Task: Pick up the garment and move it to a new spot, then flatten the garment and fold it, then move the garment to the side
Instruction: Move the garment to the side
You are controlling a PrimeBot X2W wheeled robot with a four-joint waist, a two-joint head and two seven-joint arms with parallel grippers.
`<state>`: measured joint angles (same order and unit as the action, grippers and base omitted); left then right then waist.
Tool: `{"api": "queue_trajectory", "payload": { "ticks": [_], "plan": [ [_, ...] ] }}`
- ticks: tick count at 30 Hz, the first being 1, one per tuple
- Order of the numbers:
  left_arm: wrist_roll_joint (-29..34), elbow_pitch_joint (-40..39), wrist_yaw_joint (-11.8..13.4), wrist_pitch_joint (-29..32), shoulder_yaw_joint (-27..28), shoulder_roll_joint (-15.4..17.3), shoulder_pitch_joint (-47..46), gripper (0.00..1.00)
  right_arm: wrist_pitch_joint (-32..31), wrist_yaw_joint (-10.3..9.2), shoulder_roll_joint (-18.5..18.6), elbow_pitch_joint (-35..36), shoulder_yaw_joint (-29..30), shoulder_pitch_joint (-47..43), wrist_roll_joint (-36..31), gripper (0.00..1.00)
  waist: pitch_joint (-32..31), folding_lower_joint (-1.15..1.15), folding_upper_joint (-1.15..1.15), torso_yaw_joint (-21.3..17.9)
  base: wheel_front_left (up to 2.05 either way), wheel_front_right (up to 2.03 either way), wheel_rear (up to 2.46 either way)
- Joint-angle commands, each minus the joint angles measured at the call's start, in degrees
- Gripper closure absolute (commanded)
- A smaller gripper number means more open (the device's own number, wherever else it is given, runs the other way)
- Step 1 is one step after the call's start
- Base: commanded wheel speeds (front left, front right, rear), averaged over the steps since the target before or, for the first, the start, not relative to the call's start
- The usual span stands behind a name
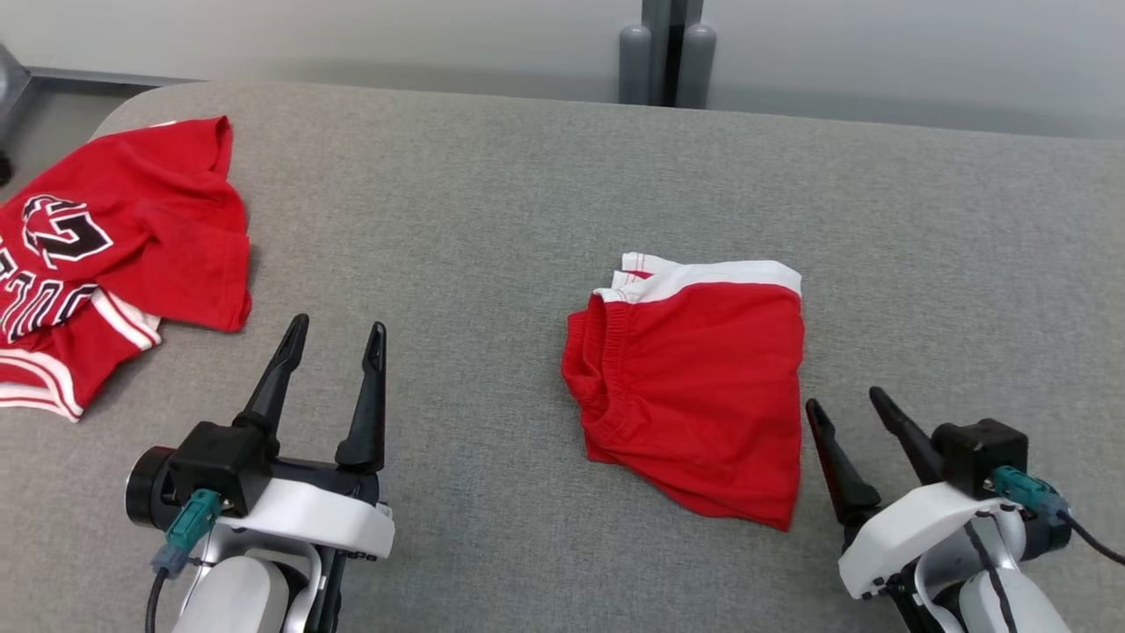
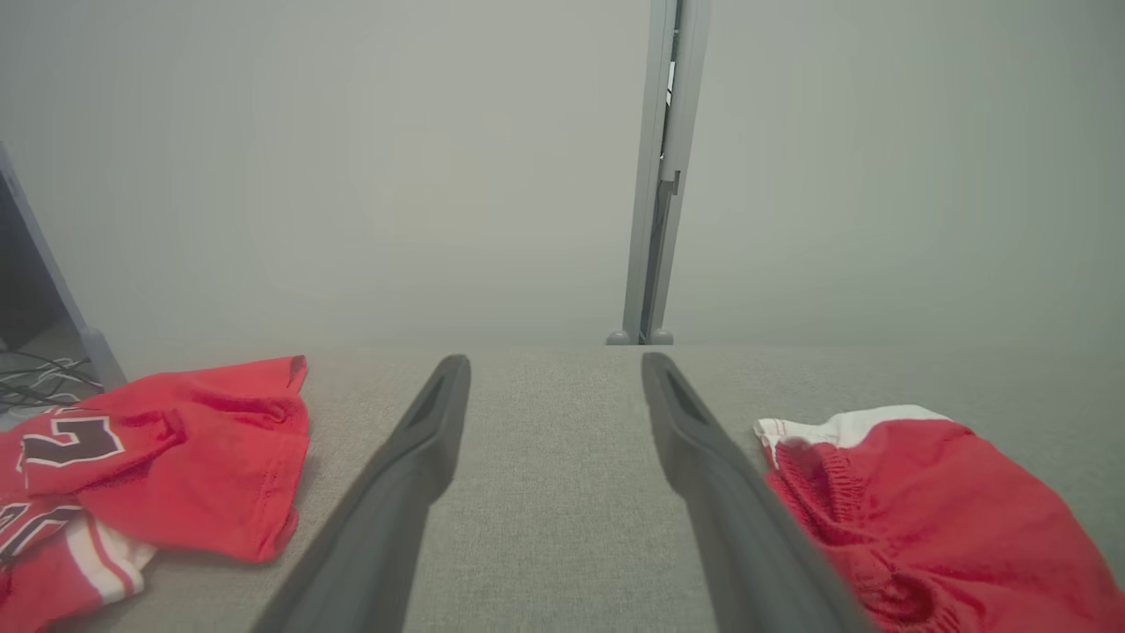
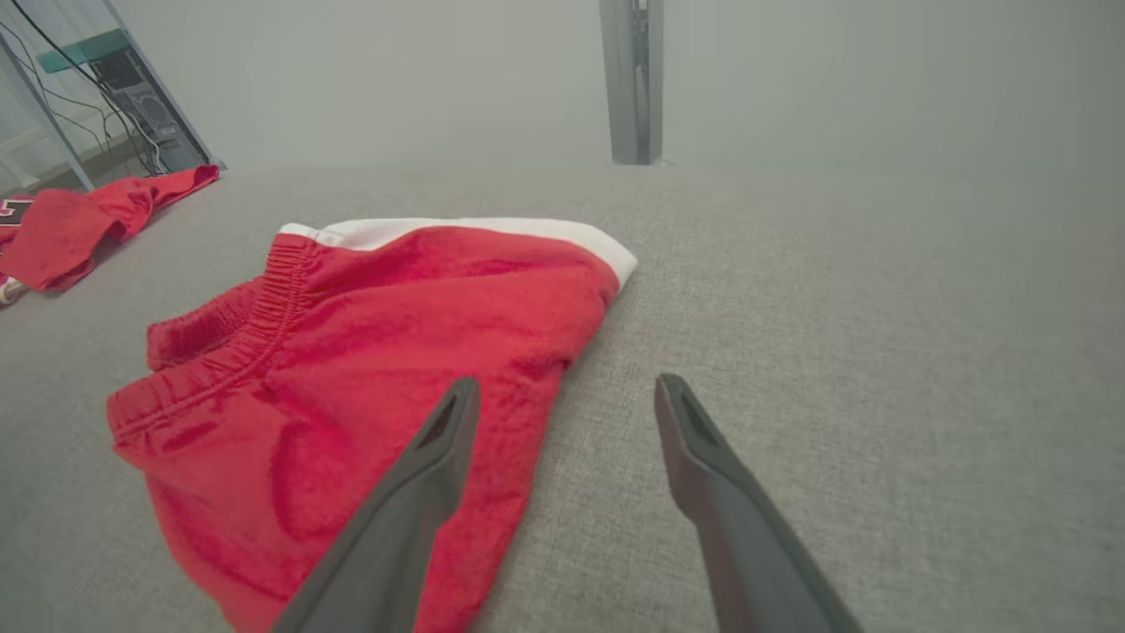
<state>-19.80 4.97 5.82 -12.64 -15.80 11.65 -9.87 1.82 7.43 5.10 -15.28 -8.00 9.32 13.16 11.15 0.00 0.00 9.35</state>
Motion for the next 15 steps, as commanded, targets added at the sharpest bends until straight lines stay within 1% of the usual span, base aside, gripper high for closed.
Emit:
{"api": "queue_trajectory", "payload": {
  "ticks": [1, 2, 3, 8, 9, 10, 12, 15],
  "plan": [
    [-0.23, 0.29, -0.12, -0.26, 0.0, -0.03, -0.67, 0.0, 0.27, 0.12, 0.3, -0.53, -0.03, 0.99, 0.63, 0.0, 0.65, 0.0, 0.0, 1.0, 0.0, 0.0, 0.0],
    [-0.37, 0.35, -0.13, -0.44, -0.02, -0.21, -0.76, 0.0, 0.12, 0.12, 0.4, -2.03, -0.73, 1.35, 0.68, 0.0, 0.88, 0.0, 0.0, 1.41, 0.0, 0.0, 0.0],
    [-0.4, 0.67, -0.3, -0.71, -0.27, -0.62, -0.76, 0.0, 0.07, 0.12, 0.35, -6.18, -1.69, 2.05, 2.08, 0.0, 1.4, 0.0, 0.0, 2.67, 0.0, 0.0, 0.0],
    [-0.72, 1.23, -0.48, -1.54, 0.17, -0.79, -1.05, 0.0, -0.39, 0.13, 0.31, -11.38, -4.9, 3.57, 5.28, 0.0, 1.82, 0.0, 0.0, 4.47, 0.0, 0.0, 0.0],
    [-0.64, 1.22, -0.61, -1.64, 0.34, -0.7, -1.14, 0.0, -0.33, 0.13, 0.28, -11.67, -5.2, 3.74, 5.96, 0.54, 1.84, 0.0, 0.0, 4.59, 0.0, 0.0, 0.0],
    [-0.66, 1.14, -0.81, -1.97, 0.6, -0.7, -1.28, 0.0, 0.15, 0.13, 0.55, -12.33, -5.51, 4.31, 6.54, 1.0, 1.9, 0.0, 0.0, 4.74, 0.0, 0.0, 0.0],
    [0.18, 1.16, -1.6, -2.29, 1.48, 0.0, -1.56, 0.0, 1.8, 0.12, 0.94, -12.63, -5.62, 5.49, 7.18, 1.0, 1.95, 0.0, 0.0, 4.65, 0.0, 0.0, 0.0],
    [0.95, 1.12, -1.89, -2.44, 2.06, 0.27, -2.03, 0.0, 2.52, 0.08, 1.44, -12.5, -5.13, 5.72, 7.07, 1.0, 1.97, 0.0, 0.0, 4.24, 0.0, 0.0, 0.0]
  ]
}}
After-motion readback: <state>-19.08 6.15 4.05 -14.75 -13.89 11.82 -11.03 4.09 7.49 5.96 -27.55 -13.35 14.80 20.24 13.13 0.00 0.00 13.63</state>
